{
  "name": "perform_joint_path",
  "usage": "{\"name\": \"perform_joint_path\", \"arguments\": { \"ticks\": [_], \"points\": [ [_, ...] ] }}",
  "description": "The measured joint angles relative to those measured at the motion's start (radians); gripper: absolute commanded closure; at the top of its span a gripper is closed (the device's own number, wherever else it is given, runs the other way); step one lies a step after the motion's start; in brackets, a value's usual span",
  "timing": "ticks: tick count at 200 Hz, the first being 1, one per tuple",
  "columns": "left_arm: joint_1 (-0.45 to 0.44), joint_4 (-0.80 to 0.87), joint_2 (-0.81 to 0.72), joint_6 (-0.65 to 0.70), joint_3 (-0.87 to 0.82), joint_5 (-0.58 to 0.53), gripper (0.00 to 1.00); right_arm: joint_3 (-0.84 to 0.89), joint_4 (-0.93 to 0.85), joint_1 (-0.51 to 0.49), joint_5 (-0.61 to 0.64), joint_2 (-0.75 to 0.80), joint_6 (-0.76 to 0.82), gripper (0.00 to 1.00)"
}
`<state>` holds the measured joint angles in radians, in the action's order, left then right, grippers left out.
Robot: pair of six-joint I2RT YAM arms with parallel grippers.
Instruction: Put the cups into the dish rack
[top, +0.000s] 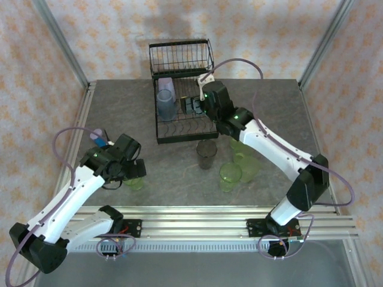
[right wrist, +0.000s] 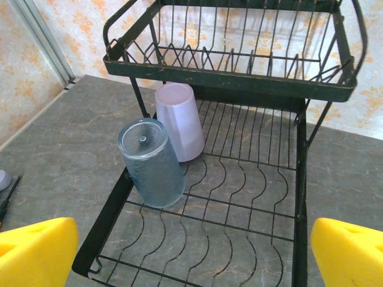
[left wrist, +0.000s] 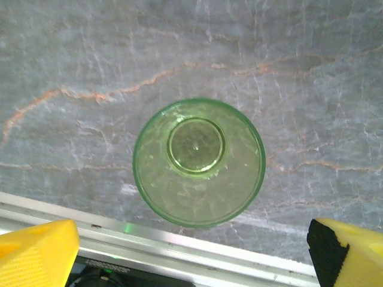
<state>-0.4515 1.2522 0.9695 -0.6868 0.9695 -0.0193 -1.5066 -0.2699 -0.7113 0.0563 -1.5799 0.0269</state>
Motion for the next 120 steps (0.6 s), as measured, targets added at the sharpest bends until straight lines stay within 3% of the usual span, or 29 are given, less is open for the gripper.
{"name": "perform_joint_path", "arguments": {
  "ticks": [34, 120],
  "points": [
    [0.001, -0.040, 0.058, 0.006, -0.052, 0.090, 0.01, 0.017, 0.009, 0.018, 0.008, 0.021, -0.002, 0.01],
    [0.003, -0.052, 0.200, 0.023, -0.055, 0.032, 0.00, 0.043, 0.023, 0.045, 0.007, 0.025, -0.019, 0.01]
  ]
}}
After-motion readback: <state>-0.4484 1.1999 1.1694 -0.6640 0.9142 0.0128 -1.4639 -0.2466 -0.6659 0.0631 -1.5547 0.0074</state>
